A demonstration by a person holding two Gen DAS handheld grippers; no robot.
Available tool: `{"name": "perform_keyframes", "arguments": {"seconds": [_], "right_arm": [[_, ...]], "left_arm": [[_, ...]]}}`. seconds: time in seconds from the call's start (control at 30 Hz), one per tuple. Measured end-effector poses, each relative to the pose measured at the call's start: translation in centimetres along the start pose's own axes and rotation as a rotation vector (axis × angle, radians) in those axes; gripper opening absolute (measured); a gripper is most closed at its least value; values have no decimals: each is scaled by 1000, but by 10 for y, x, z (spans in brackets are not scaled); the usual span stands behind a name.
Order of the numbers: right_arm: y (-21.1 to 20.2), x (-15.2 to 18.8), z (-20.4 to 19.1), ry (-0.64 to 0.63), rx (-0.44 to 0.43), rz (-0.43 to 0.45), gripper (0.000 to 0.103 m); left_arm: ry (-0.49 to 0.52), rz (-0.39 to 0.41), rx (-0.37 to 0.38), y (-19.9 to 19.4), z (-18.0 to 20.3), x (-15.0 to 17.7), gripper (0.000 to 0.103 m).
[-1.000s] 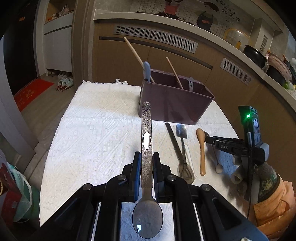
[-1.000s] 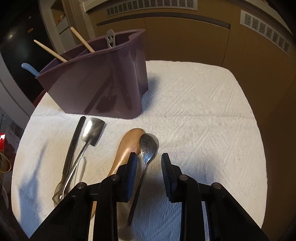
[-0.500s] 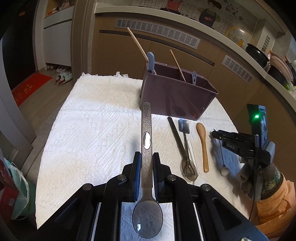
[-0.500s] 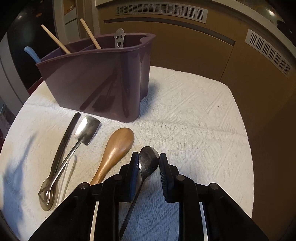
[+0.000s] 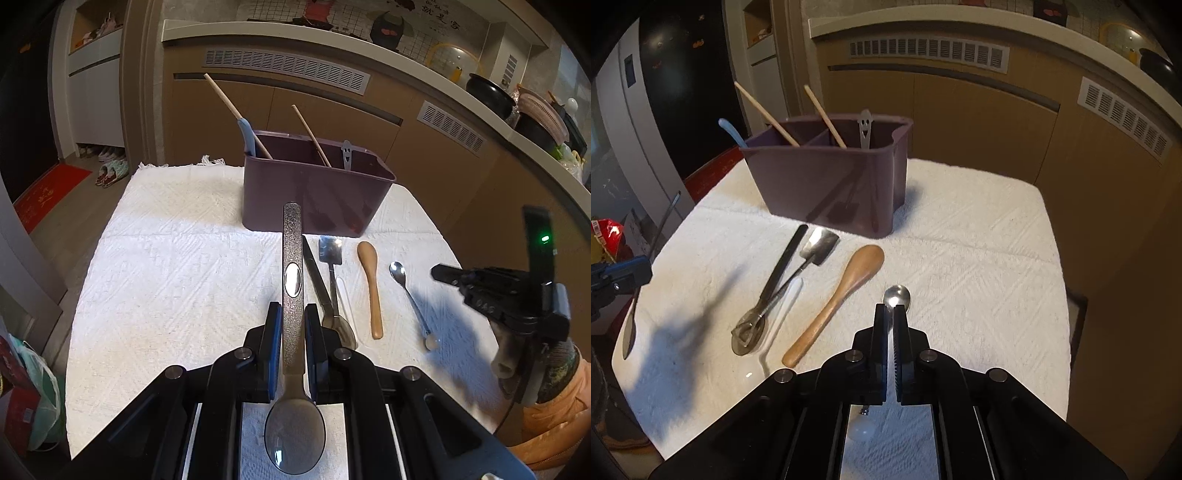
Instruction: Organize utensils
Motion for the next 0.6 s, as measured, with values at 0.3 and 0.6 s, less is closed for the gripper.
{"name": "perform_keyframes", "arguments": {"seconds": [0.3,0.6], "right_arm": [[54,7,-3,-4,65,-37,23],[73,-5,-3,21,56,-62,43]], "left_arm": [[-28,-31,-8,10,-14,3,10],[-63,-58,2,20,-31,8,10]]}}
Point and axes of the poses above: each gripper's, at about its wrist camera, not at the fingertips, and y roughly the way its jaws point, z to its right, x to its underside, the point moved 3 cm from there along y, roughly the way its jaws point, and after that the axes turned 4 degrees about x, right-handed, at the moved point
